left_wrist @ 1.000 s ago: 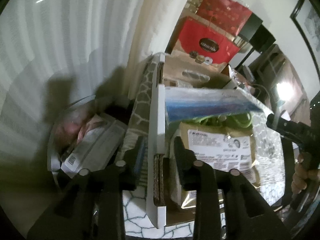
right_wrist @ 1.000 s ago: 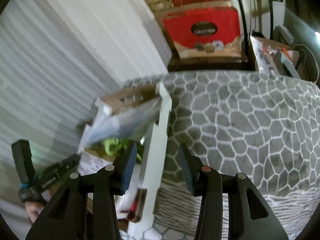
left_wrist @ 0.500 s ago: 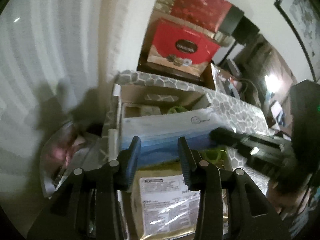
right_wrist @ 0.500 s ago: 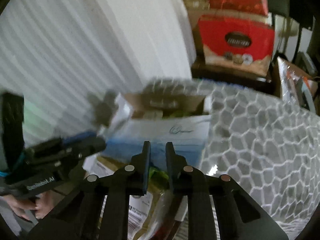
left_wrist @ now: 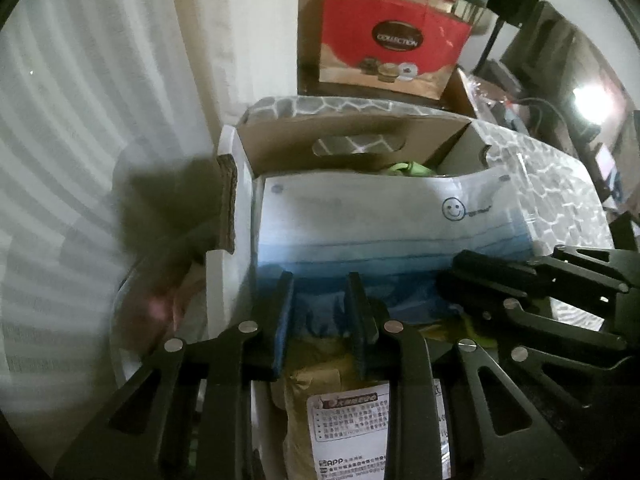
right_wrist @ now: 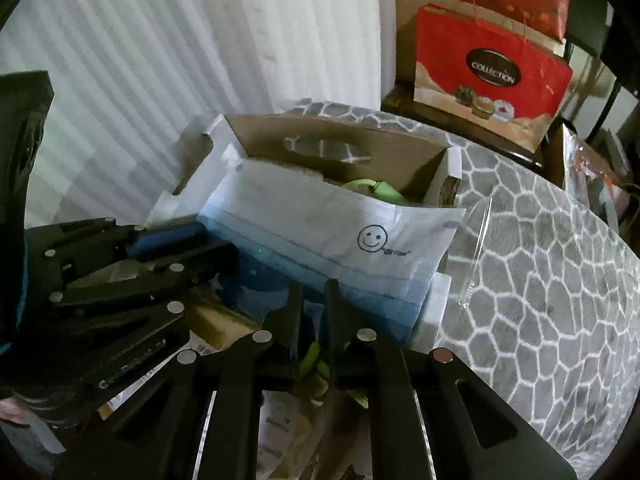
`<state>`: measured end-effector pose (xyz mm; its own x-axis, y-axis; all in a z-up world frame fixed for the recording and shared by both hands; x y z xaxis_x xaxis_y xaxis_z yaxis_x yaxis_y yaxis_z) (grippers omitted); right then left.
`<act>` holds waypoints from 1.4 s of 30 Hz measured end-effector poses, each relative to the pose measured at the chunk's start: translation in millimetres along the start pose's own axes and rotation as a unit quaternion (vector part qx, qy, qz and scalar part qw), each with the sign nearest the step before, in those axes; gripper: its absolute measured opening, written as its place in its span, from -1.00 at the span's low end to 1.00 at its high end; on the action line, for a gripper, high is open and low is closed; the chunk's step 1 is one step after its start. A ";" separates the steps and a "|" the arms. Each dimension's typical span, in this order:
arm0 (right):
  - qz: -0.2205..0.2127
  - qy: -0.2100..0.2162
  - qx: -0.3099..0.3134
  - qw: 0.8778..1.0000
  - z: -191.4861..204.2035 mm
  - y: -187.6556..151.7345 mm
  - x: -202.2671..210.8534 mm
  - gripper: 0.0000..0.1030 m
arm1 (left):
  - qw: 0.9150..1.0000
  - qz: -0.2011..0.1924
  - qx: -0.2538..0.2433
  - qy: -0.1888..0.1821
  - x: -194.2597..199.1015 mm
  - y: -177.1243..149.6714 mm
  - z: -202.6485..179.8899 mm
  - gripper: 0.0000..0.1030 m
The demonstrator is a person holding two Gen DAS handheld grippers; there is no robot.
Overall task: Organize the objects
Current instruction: 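Push the mask packet down into the tray with the right tool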
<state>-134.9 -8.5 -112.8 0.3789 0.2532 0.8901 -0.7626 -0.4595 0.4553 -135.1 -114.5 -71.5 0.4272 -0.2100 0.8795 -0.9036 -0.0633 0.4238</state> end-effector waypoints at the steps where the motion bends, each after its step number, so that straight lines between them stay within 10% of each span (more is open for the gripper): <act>1: 0.001 0.018 -0.009 1.000 -3.4 0.8 2.1 -0.79 | 1.000 -0.004 0.001 -0.008 4.6 -0.9 -0.9 -0.53; 8: -0.060 0.084 -0.050 0.993 -37.7 5.9 61.9 -0.58 | 0.997 -0.068 0.002 -0.033 55.6 -2.9 1.4 -0.40; 13: -0.067 0.061 -0.068 0.994 -57.0 4.7 83.9 -0.41 | 0.995 -0.097 0.011 -0.008 76.7 -5.4 15.2 0.10; 21: -0.017 0.019 -0.105 0.994 -74.6 -20.4 57.9 -0.10 | 0.997 -0.063 0.040 -0.002 54.1 -19.8 40.8 0.10; 27: 0.003 0.027 -0.104 0.994 -68.7 -32.4 39.3 -0.12 | 0.997 -0.049 0.048 -0.018 42.4 -26.7 43.7 0.08; 33: 0.011 0.064 -0.116 0.991 -64.8 -33.3 31.7 -0.65 | 0.996 -0.031 0.067 -0.058 32.4 -27.5 44.6 -0.31; 42: 0.016 0.058 -0.115 0.992 -64.6 -30.5 34.1 -0.68 | 0.995 -0.029 0.087 -0.044 35.2 -29.5 35.9 -0.33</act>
<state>-132.6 69.1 -97.5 0.3001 0.3437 0.8898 -0.8775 -0.2665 0.3988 -94.6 -155.0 -60.8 0.4812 -0.2847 0.8291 -0.8728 -0.2440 0.4228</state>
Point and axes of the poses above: each gripper's, at about its wrist camera, not at the fingertips, and x roughly against the way its jaws point, z to its left, y to its top, the point moved 2 cm from there along -x, roughly the way its jaws point, and after that the axes turned 9 degrees about -y, right-handed, at the moved point
